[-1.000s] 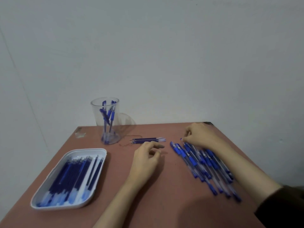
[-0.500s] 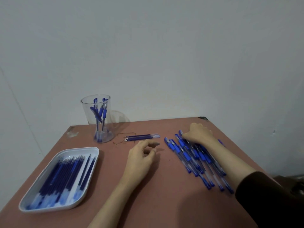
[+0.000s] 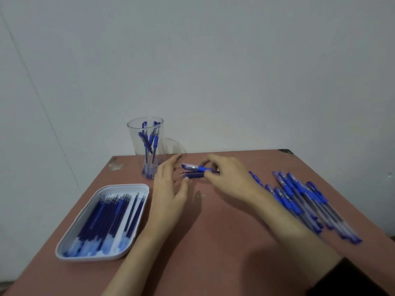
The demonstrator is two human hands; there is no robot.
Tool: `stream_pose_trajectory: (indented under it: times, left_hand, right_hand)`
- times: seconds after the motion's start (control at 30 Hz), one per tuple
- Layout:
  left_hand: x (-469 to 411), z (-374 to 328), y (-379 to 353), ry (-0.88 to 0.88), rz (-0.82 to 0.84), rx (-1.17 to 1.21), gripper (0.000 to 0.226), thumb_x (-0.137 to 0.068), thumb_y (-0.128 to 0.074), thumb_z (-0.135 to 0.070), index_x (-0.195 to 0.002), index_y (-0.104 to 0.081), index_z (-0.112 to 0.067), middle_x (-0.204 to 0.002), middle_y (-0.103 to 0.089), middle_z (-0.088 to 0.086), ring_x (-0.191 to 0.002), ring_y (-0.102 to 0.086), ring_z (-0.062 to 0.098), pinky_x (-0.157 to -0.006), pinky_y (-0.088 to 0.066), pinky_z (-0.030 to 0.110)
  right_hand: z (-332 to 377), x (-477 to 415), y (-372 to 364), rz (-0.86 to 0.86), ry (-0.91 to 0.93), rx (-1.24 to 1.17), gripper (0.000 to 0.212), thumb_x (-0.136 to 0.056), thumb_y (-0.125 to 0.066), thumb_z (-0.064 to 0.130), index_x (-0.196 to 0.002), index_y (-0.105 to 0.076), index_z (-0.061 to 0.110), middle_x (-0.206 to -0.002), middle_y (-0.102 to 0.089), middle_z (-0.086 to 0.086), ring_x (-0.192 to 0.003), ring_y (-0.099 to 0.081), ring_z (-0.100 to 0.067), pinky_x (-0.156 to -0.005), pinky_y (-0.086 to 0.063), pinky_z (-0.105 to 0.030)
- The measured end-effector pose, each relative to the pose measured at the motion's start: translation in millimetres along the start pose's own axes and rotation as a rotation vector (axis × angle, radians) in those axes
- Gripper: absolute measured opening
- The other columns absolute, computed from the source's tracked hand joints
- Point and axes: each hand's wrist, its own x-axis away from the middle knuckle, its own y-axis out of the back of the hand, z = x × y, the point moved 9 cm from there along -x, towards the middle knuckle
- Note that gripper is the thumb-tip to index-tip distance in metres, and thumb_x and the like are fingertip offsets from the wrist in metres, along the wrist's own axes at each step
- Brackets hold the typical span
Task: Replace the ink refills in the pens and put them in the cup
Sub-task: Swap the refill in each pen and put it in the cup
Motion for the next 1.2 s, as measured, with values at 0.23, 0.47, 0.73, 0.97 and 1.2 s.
stream_pose_trajectory:
  times: [0.23,0.47,0.73,0.97,1.2]
  left_hand:
    - [9,10,0,-0.013,0.066,-0.069,0.052,-0.077,-0.044,-0.011,-0.122,-0.047,-0.036,-0.12,-0.054,-0.013,-0.114,-0.048,0.003,-0.099,-0.039,0.025]
    - [4,7,-6,0.016,0.101,-0.024,0.023,-0.091,-0.058,-0.012,-0.11,-0.068,-0.021,-0.103,-0.066,-0.009,-0.093,-0.058,0.001,-0.071,-0.039,0.006]
    - [0,16,3,0.113,0.057,0.051,0.016,-0.087,-0.066,-0.013,-0.097,-0.072,-0.022,-0.086,-0.069,-0.019,-0.08,-0.061,-0.009,-0.068,-0.041,0.004]
    - [9,24,-21,0.242,0.315,0.05,0.004,-0.081,-0.073,-0.021,-0.083,-0.073,-0.024,-0.072,-0.071,-0.004,-0.062,-0.061,0.004,-0.067,-0.05,0.021]
    - [21,17,-40,0.112,0.584,-0.17,0.012,-0.078,-0.075,-0.031,-0.089,-0.075,-0.027,-0.092,-0.071,-0.01,-0.088,-0.062,0.002,-0.084,-0.047,0.023]
  right_hand:
    - [6,11,-32,-0.05,0.17,0.085,0.02,-0.095,-0.051,0.038,-0.109,-0.062,0.029,-0.099,-0.066,0.008,-0.093,-0.06,-0.018,-0.068,-0.037,-0.031]
    - [5,16,-25,-0.122,0.208,0.202,0.03,-0.094,-0.041,0.054,-0.114,-0.06,0.043,-0.092,-0.07,0.011,-0.093,-0.062,-0.018,-0.069,-0.048,-0.035]
    - [-3,16,-22,-0.1,0.124,0.298,0.033,-0.089,-0.046,0.06,-0.115,-0.056,0.043,-0.092,-0.069,0.012,-0.092,-0.062,-0.016,-0.066,-0.04,-0.031]
    - [-28,13,-6,-0.185,0.009,0.052,0.017,-0.092,-0.053,0.018,-0.108,-0.053,0.025,-0.088,-0.063,0.008,-0.083,-0.06,-0.017,-0.071,-0.044,-0.035]
    - [-24,16,-8,-0.212,-0.061,-0.317,0.019,-0.089,-0.063,0.021,-0.104,-0.07,0.031,-0.075,-0.063,0.011,-0.061,-0.05,0.002,-0.062,-0.038,-0.013]
